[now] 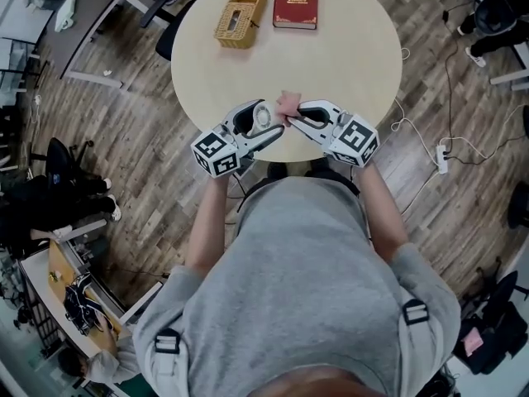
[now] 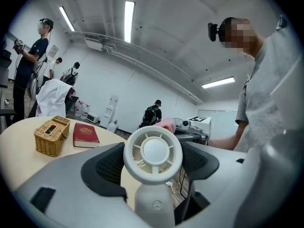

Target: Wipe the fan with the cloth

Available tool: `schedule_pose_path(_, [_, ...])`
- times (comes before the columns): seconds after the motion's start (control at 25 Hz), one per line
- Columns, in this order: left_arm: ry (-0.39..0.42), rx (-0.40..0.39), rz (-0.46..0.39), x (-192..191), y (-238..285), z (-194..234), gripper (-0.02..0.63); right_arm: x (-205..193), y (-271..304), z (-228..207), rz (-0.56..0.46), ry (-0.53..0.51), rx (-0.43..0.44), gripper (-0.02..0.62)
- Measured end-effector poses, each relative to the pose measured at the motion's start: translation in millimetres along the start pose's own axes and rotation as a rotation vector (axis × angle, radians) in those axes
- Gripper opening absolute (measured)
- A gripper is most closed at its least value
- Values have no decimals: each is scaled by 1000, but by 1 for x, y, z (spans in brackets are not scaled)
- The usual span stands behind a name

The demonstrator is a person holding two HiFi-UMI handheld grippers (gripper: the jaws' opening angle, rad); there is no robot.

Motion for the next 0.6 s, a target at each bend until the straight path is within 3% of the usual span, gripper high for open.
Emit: schedule_pose_path(0.6, [-14, 18, -35, -6, 35, -23, 373, 8, -35, -24, -95, -4, 209, 41])
Point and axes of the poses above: the fingertips, and each gripper's own axes: y forward along the fingers, z to its left, x out of its top, the point moved 8 cm from there along -y, backward along the fingers, and after that the axes turned 9 degrees about -y, right-handed, at the moved point
